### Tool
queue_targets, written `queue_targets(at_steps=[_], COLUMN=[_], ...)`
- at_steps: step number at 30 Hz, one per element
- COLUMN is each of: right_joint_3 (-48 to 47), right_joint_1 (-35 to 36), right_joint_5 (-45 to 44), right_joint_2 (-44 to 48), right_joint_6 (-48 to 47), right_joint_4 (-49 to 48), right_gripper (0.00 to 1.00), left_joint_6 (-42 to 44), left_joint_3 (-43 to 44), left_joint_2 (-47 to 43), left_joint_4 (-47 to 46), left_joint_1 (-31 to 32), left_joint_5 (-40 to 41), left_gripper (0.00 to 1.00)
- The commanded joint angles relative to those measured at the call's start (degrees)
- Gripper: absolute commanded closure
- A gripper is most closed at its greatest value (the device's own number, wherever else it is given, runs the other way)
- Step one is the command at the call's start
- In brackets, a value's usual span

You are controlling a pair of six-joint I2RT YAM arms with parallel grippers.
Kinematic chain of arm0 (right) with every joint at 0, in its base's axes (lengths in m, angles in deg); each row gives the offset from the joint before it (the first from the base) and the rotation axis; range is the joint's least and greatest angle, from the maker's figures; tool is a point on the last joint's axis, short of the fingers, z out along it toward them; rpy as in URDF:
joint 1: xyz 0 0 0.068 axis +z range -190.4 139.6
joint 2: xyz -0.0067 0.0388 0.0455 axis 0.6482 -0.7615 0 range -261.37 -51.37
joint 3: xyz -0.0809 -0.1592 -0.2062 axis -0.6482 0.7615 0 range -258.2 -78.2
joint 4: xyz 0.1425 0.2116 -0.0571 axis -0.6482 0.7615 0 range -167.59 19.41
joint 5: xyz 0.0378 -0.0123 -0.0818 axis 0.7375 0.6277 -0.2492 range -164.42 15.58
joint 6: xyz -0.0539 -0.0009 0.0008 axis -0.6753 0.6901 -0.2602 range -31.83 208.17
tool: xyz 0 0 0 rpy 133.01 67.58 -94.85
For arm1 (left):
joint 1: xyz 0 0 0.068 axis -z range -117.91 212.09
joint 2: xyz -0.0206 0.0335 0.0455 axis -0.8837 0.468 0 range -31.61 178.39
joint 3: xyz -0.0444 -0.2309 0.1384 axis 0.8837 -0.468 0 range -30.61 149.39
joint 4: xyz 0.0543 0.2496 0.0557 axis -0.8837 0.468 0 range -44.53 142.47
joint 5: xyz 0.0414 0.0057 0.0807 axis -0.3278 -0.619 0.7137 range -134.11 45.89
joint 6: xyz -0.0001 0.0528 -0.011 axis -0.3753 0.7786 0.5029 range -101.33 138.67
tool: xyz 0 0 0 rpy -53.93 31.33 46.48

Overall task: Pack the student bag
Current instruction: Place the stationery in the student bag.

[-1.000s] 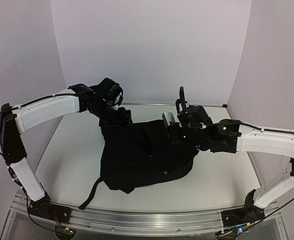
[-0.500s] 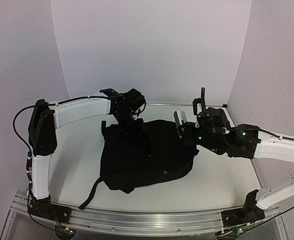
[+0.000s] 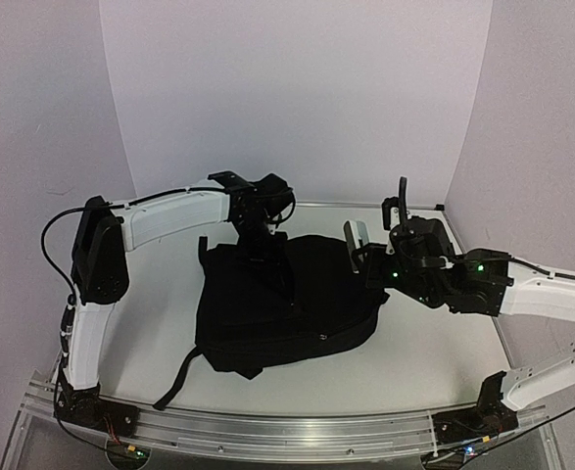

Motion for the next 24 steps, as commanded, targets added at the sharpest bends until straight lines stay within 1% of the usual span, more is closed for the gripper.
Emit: queue_targets(at_steps=[1, 7, 10, 13, 14, 15, 16, 17, 20, 22, 24], right_joint_3=[0.01, -0.91, -1.67, -2.0, -2.12, -2.27, -2.49, -2.68, -2.9, -2.82, -2.68], right_joint_1=[-0.22, -0.18, -0.18, -0.17, -0.14, -0.19, -0.18, -0.11, -0.19, -0.16, -0.17], right_joint_5=[-1.05, 0.33, 4.72, 9.16, 10.2, 10.9, 11.26, 11.37, 11.23, 11.17, 11.22], right_joint_2=[0.93, 0.12, -0.13, -0.29, -0.49, -0.78, -1.15, -1.65, -2.61, -2.78, -2.62], right_joint_6=[0.87, -2.04, -5.22, -7.48, -7.78, -8.01, -8.09, -8.04, -7.6, -7.33, -7.13], right_joint_4=[-3.5, -3.84, -4.67, -6.01, -6.38, -6.58, -6.7, -6.74, -6.88, -7.27, -7.6], right_gripper=[0.8, 0.8, 0.8, 0.8, 0.81, 0.8, 0.81, 0.81, 0.81, 0.81, 0.81], left_joint_6=[0.68, 0.39, -0.15, -0.26, -0.25, -0.09, 0.35, 0.68, 2.42, 3.84, 4.81], left_joint_3=[0.7, -1.8, -3.41, -5.47, -5.86, -6.24, -6.71, -7.35, -8.78, -7.92, -5.46], left_joint_2=[4.54, 3.4, 1.13, -2.03, -2.68, -3.53, -4.33, -5.21, -6.88, -6.12, -4.15], left_joint_4=[7.17, 7.4, 6.02, 3.0, 2.03, 1.24, -0.24, -1.5, -6.38, -6.69, -4.42], left_joint_1=[1.58, 1.6, 1.6, 1.59, 1.54, 1.52, 1.51, 1.55, 1.59, 1.8, 2.17], left_joint_5=[2.65, 5.1, 7.38, 8.57, 8.77, 8.64, 7.88, 7.02, 3.76, 2.71, 3.5], left_gripper=[0.61, 0.8, 0.89, 0.97, 0.97, 0.97, 0.92, 0.84, 0.67, 0.6, 0.56])
